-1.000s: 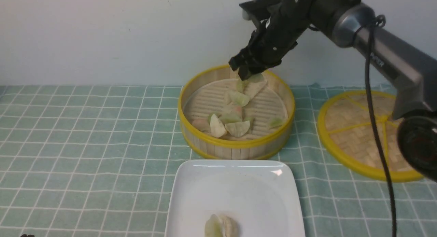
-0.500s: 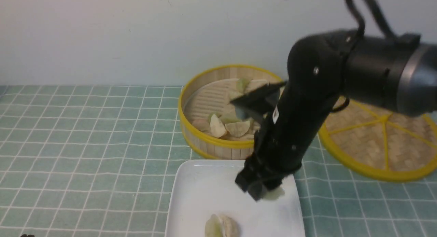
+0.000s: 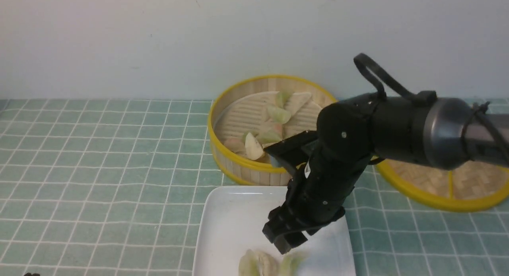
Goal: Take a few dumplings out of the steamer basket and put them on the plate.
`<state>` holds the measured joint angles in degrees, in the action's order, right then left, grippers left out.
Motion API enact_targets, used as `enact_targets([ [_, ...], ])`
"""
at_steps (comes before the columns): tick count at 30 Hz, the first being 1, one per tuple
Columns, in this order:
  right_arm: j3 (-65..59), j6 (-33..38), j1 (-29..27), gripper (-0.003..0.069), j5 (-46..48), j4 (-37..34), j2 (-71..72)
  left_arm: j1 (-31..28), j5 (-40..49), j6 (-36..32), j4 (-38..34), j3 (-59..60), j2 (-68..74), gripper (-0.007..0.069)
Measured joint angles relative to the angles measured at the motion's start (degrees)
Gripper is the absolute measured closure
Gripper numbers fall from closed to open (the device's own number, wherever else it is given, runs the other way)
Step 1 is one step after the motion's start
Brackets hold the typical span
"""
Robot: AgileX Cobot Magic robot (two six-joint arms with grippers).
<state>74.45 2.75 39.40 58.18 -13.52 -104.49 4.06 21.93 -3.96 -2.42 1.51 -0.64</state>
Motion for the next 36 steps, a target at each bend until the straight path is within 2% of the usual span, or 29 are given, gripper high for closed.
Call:
enact_targets([
  [1,0.2,-0.4,0.0,0.0247,0.7,0.5,2.1,0.0,0.0,0.0,0.0,0.0,0.0,0.0631],
  [4,0.2,-2.7,0.0,0.0396,1.9,3.0,11.8,0.0,0.0,0.0,0.0,0.0,0.0,0.0631],
  [5,0.2,-2.7,0.0,0.0407,1.9,3.0,11.8,0.0,0.0,0.0,0.0,0.0,0.0,0.0631],
  [6,0.2,-4.3,0.0,0.0503,1.9,4.8,17.7,0.0,0.0,0.0,0.0,0.0,0.0,0.0631],
  [7,0.2,-4.8,0.0,0.0526,1.8,5.3,19.3,0.0,0.0,0.0,0.0,0.0,0.0,0.0631],
  [8,-0.3,-7.3,0.0,0.0619,1.0,7.3,27.4,0.0,0.0,0.0,0.0,0.0,0.0,0.0631],
  [10,-1.3,-9.2,0.0,0.0648,-0.5,8.7,33.3,0.0,0.0,0.0,0.0,0.0,0.0,0.0631],
  [13,-4.7,-12.0,0.0,0.0667,-4.9,11.3,43.7,0.0,0.0,0.0,0.0,0.0,0.0,0.0631],
  [14,-8.6,-13.3,0.0,0.0671,-9.8,13.5,51.2,0.0,0.0,0.0,0.0,0.0,0.0,0.0631],
  [16,-11.7,-14.0,0.0,0.0671,-12.7,14.5,55.3,0.0,0.0,0.0,0.0,0.0,0.0,0.0631],
  [18,-19.1,-15.2,0.0,0.0672,-20.0,17.6,66.5,0.0,0.0,0.0,0.0,0.0,0.0,0.0631],
  [22,-27.8,-17.9,0.0,0.0672,-24.8,19.8,77.5,0.0,0.0,0.0,0.0,0.0,0.0,0.0631],
  [23,-32.7,-21.2,0.0,0.0672,-26.7,21.0,83.3,0.0,0.0,0.0,0.0,0.0,0.0,0.0631],
  [24,-33.2,-21.6,0.0,0.0672,-26.7,21.0,83.3,0.0,0.0,0.0,0.0,0.0,0.0,0.0631],
  [29,-43.4,-32.3,0.0,0.0672,-27.5,28.2,94.7,0.0,0.0,0.0,0.0,0.0,0.0,0.0631],
  [36,-48.8,-35.9,0.0,0.0672,-30.5,30.7,98.2,0.0,0.0,0.0,0.0,0.0,0.0,0.0631],
])
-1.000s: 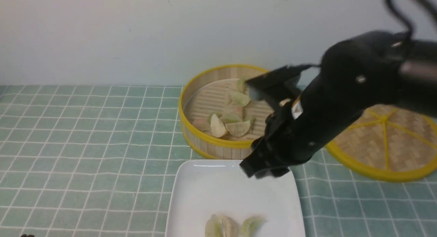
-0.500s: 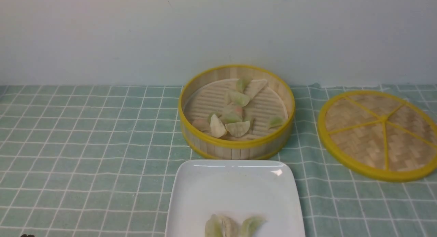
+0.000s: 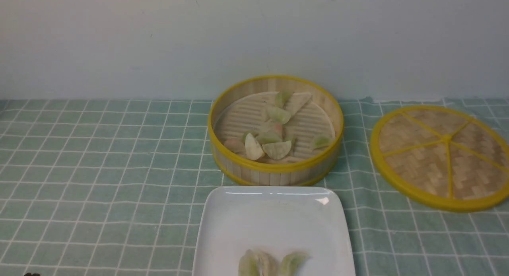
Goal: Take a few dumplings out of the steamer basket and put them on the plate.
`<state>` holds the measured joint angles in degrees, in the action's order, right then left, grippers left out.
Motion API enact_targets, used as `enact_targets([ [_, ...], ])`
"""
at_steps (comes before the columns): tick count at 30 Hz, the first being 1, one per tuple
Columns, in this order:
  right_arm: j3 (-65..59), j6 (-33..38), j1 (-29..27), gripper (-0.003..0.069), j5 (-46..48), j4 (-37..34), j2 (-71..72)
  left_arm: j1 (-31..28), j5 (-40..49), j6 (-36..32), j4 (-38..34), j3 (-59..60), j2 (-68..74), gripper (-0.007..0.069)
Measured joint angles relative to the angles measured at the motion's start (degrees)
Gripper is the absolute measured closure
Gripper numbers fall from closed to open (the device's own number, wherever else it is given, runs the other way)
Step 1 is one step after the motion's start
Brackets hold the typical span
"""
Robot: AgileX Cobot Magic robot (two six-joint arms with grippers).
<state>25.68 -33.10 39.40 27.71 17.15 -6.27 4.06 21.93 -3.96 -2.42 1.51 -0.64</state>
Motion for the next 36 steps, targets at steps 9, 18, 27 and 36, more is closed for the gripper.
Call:
enact_targets([
  [9,-0.3,6.5,0.0,0.0672,-5.1,-2.3,0.0,0.0,0.0,0.0,0.0,0.0,0.0,0.0631],
  [18,-0.3,27.4,0.0,0.0672,-5.7,-16.8,0.0,0.0,0.0,0.0,0.0,0.0,0.0,0.0631],
  [27,-10.4,29.0,-22.7,0.0672,-5.7,-17.2,2.1,0.0,0.0,0.0,0.0,0.0,0.0,0.0631],
  [36,-26.6,29.1,-39.9,0.0672,-4.7,-14.9,6.7,0.0,0.0,0.0,0.0,0.0,-0.1,0.0631],
])
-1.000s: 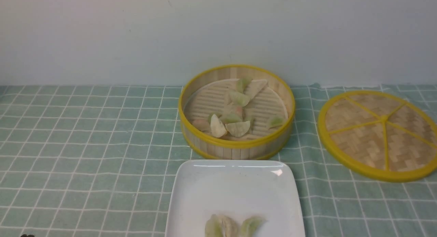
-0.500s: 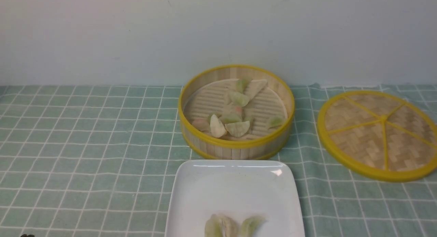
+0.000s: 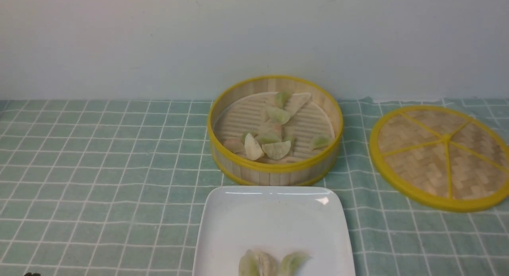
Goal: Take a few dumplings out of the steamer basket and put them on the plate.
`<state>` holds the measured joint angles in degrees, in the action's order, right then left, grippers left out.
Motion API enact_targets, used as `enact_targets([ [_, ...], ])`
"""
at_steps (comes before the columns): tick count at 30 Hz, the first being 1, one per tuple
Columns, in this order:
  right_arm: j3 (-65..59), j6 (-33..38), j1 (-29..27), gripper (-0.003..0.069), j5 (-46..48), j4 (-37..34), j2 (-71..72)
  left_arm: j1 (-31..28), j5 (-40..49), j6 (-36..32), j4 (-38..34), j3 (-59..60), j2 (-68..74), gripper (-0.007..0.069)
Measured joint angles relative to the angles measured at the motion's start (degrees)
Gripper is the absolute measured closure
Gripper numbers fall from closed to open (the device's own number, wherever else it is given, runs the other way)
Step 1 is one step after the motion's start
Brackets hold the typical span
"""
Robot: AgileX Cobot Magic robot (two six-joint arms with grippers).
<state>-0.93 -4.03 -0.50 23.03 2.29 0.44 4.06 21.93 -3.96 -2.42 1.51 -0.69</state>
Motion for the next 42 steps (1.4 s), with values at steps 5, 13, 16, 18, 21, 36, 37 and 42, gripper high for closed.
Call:
enact_targets([
  [5,-0.1,0.0,-0.7,0.0672,-0.3,0.0,0.2,0.0,0.0,0.0,0.0,0.0,0.0,0.0631],
  [13,-0.1,0.0,-0.7,0.0672,-0.3,0.0,0.2,0.0,0.0,0.0,0.0,0.0,0.0,0.0631],
  [16,-0.1,0.0,-0.7,0.0672,-0.3,0.0,0.2,0.0,0.0,0.0,0.0,0.0,0.0,0.0631],
  [18,-0.1,0.0,-0.7,0.0672,-0.3,0.0,0.2,0.0,0.0,0.0,0.0,0.0,0.0,0.0631],
  [21,-0.1,0.0,-0.7,0.0672,-0.3,0.0,0.2,0.0,0.0,0.0,0.0,0.0,0.0,0.0631],
  [36,-0.1,-1.1,-0.7,0.0672,-0.4,0.1,0.2,0.0,0.0,0.0,0.0,0.0,0.0,0.0631],
  [37,-0.1,-1.1,-0.7,0.0672,-0.4,0.1,0.2,0.0,0.0,0.0,0.0,0.0,0.0,0.0631],
  [42,-0.1,-1.1,-0.7,0.0672,-0.4,0.1,0.2,0.0,0.0,0.0,0.0,0.0,0.0,0.0631],
])
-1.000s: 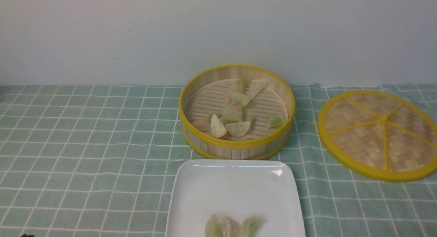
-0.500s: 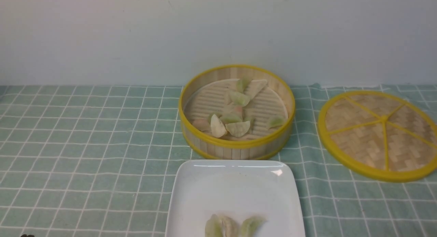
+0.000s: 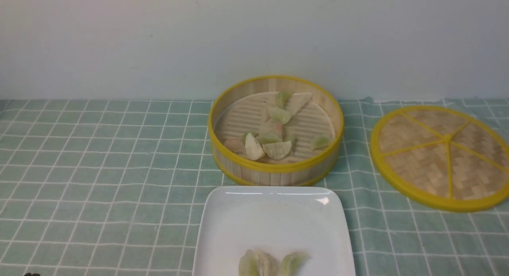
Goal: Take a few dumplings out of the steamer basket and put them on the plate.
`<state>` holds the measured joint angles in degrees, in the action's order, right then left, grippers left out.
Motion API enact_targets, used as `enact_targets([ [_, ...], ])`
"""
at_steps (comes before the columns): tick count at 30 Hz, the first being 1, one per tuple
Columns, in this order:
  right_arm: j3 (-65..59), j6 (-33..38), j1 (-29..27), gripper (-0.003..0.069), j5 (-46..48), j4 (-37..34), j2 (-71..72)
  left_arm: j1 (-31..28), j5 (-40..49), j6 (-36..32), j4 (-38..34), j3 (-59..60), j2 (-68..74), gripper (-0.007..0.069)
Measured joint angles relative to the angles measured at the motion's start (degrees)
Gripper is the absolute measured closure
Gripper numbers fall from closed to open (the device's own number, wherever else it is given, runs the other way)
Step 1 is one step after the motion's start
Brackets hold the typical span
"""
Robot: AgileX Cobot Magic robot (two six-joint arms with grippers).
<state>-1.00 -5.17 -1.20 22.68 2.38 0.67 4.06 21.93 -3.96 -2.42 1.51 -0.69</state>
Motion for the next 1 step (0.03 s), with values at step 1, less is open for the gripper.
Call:
enact_targets([
  [1,0.0,0.0,0.0,0.0672,0.0,0.0,0.0,0.0,0.0,0.0,0.0,0.0,0.0,0.0631],
])
